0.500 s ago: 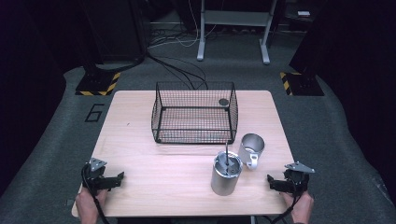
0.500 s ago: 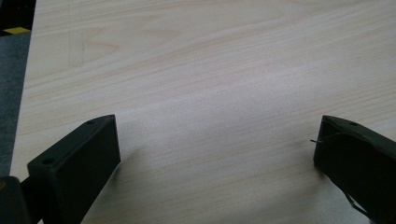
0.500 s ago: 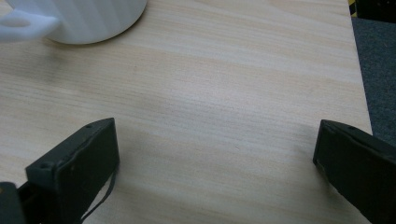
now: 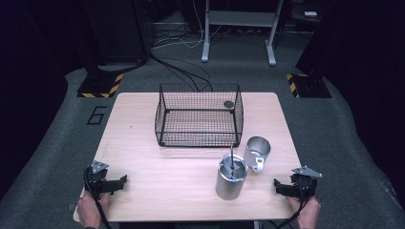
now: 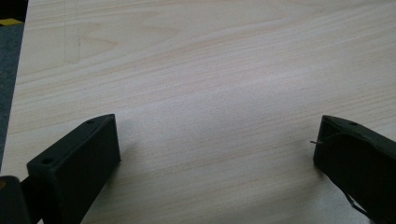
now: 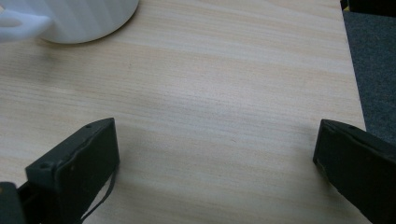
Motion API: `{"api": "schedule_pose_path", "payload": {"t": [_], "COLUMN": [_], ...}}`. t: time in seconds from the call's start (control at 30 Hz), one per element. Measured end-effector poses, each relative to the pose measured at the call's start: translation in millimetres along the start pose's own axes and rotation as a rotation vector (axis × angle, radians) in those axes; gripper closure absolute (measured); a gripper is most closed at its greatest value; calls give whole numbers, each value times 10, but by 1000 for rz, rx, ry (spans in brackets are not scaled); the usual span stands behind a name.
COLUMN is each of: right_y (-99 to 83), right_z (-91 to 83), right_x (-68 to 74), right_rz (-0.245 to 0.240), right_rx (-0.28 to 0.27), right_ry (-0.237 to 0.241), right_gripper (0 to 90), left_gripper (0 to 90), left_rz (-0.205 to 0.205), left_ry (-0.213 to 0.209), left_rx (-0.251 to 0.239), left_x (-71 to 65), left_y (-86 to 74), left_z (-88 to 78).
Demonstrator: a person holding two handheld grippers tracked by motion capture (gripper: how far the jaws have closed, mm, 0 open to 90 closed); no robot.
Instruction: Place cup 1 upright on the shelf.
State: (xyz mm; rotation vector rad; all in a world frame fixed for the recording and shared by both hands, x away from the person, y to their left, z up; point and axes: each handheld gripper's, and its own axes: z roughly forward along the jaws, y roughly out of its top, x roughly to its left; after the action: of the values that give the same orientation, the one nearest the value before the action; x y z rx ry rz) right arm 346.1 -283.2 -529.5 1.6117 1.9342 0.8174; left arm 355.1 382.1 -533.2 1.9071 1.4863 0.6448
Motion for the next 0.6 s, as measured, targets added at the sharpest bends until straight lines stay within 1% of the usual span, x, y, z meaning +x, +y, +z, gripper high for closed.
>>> {"api": "schedule_pose_path", "payload": {"t": [0.03, 0.07, 0.1, 0.17, 0.23, 0.27, 0.3, 0.33, 0.37, 0.4, 0.47, 0.5, 0.53, 0.6], "right_y": [4, 7, 13, 14, 15, 17, 20, 20, 23, 30, 50, 55, 57, 60], "right_z": [0, 0, -4, -8, -18, -26, -37, -48, -82, -103, -155, -185, -200, -251], "right_x": [-4, -9, 3, 6, 36, 46, 71, 73, 95, 109, 141, 160, 165, 197], "right_rz": [-7, -15, 0, -12, -2, -10, -7, -17, -19, -25, -20, -18, -26, -19], "right_rx": [5, 8, 16, 17, 21, 30, 26, 21, -1, -5, -7, -7, -7, -12], "right_ry": [1, 3, -2, 4, 14, 21, 26, 30, 34, 31, 50, 51, 54, 64], "right_gripper": [0, 0, 0, 0, 0, 0, 0, 0, 4, 4, 3, 2, 0, 0], "left_gripper": [3, 3, 3, 3, 3, 3, 3, 3, 3, 3, 3, 3, 3, 3], "left_rz": [10, 1, 0, 0, 0, 0, -1, 1, 1, 1, 0, 0, 1, 0], "left_ry": [0, 0, 0, 0, 0, 0, 0, 1, 1, 2, 2, 2, 2, 2], "left_rx": [7, 0, 0, 0, 0, 1, 0, 0, 0, 0, -1, -1, 0, -1], "left_x": [6, 0, 0, 0, 0, 0, -1, 0, 0, 0, -1, -1, -1, -1], "left_y": [1, 1, 0, 0, 0, 1, 0, 0, 0, 0, -1, -1, -1, -1], "left_z": [-5, 0, 0, 0, 0, 0, 0, 0, -1, -1, -1, -1, -1, -1]}}
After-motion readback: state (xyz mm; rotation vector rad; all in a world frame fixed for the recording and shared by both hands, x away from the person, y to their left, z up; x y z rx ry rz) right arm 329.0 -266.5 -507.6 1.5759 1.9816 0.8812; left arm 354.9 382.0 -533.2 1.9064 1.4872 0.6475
